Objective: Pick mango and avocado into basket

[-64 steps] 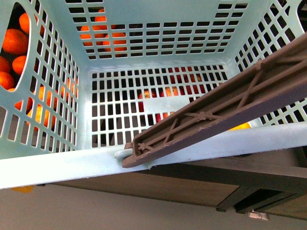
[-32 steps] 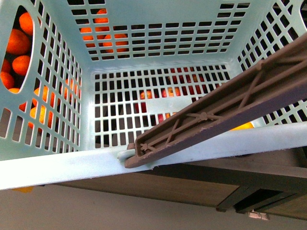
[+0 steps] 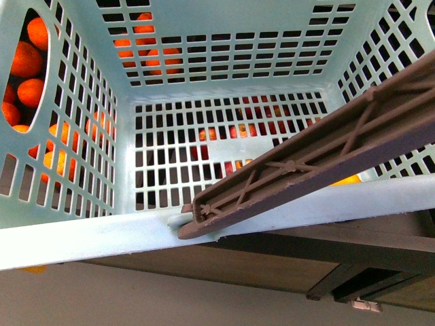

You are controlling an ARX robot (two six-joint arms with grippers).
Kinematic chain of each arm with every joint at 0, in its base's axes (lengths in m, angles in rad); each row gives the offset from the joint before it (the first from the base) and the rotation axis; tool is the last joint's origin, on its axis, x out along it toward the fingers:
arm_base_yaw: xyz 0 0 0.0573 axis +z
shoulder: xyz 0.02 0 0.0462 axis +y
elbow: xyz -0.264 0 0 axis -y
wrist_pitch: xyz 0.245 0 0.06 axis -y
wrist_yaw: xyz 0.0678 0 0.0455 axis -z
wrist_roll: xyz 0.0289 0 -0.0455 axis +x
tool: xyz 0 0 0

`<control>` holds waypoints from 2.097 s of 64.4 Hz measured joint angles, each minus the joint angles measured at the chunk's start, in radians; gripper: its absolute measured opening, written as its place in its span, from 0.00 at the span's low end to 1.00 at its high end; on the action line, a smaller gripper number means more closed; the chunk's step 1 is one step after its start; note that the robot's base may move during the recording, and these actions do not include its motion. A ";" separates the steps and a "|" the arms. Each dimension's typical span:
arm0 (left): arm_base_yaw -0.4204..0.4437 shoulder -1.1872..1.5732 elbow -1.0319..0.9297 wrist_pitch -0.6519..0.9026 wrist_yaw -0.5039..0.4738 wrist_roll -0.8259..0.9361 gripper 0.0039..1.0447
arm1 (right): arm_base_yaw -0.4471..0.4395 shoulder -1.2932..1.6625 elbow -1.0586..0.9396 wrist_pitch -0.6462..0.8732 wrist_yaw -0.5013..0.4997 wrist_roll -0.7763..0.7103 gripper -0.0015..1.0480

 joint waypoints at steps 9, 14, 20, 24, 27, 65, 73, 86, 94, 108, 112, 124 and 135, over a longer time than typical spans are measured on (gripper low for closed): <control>0.000 0.000 0.000 0.000 0.000 0.000 0.13 | 0.000 0.000 0.000 0.000 0.000 0.000 0.92; 0.000 0.000 0.000 0.000 0.000 0.000 0.13 | 0.000 0.000 0.000 0.000 0.000 0.000 0.92; 0.000 0.000 0.000 0.000 0.000 0.000 0.13 | 0.000 -0.001 0.000 0.000 0.000 0.000 0.92; -0.001 0.000 0.000 0.000 0.001 0.000 0.13 | -0.002 -0.001 0.000 0.000 0.001 0.000 0.92; -0.007 0.000 0.000 0.000 0.004 0.000 0.13 | -0.002 -0.001 -0.001 0.000 0.002 0.000 0.92; 0.000 0.000 0.002 0.000 -0.005 0.002 0.13 | -0.004 -0.003 -0.005 0.000 -0.002 0.000 0.92; -0.001 0.000 0.002 0.000 0.005 0.001 0.13 | -0.004 -0.003 -0.006 0.000 -0.003 0.000 0.92; -0.001 0.000 0.002 0.000 0.005 -0.001 0.13 | -0.004 -0.003 -0.005 0.000 -0.002 0.000 0.92; -0.001 0.000 0.002 0.000 0.000 0.002 0.13 | -0.004 -0.003 -0.006 0.000 -0.002 0.000 0.92; 0.000 0.000 0.002 0.000 -0.002 0.002 0.13 | -0.004 -0.003 -0.006 0.000 -0.003 0.000 0.92; 0.000 0.000 0.002 0.000 -0.002 0.003 0.13 | -0.004 -0.002 -0.006 0.000 -0.003 0.000 0.92; 0.000 0.000 0.002 0.000 0.000 0.003 0.13 | -0.004 -0.003 -0.006 0.000 -0.003 0.000 0.92; 0.000 0.000 0.002 0.000 -0.001 0.003 0.13 | -0.004 -0.002 -0.006 0.000 -0.003 0.000 0.92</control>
